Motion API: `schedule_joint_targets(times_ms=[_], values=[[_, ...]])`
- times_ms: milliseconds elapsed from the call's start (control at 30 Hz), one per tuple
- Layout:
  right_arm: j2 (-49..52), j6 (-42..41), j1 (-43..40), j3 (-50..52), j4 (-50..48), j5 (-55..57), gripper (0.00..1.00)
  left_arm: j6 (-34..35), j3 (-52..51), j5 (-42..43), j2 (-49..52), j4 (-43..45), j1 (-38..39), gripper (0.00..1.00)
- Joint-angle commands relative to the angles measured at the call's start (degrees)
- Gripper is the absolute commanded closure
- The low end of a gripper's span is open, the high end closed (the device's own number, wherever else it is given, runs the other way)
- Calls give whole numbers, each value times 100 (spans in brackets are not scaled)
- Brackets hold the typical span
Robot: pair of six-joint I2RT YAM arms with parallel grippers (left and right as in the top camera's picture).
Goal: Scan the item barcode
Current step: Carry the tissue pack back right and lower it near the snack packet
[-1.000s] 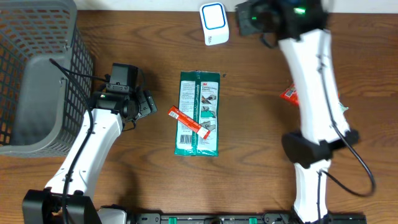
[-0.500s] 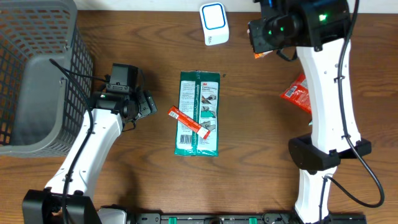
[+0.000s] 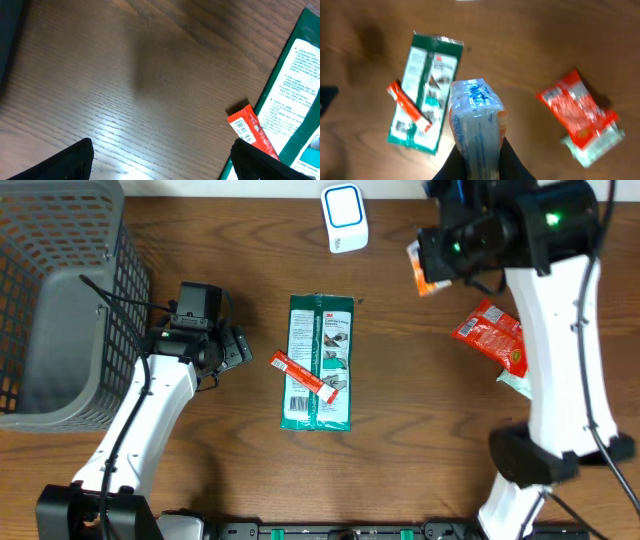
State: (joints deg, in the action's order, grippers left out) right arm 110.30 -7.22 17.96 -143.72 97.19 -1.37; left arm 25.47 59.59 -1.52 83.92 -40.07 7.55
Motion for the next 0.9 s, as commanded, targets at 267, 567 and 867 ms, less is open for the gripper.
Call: schedule_joint_targets(times_ms=[267, 567, 867], values=[[-723, -221, -426, 2498, -297, 494, 99, 11, 61, -46, 31, -13, -20, 11], [-723, -608, -1110, 4439, -1722, 396, 99, 11, 61, -46, 31, -15, -20, 12], [-721, -540, -1591, 5949, -3178, 122, 99, 11, 61, -46, 31, -13, -20, 11]])
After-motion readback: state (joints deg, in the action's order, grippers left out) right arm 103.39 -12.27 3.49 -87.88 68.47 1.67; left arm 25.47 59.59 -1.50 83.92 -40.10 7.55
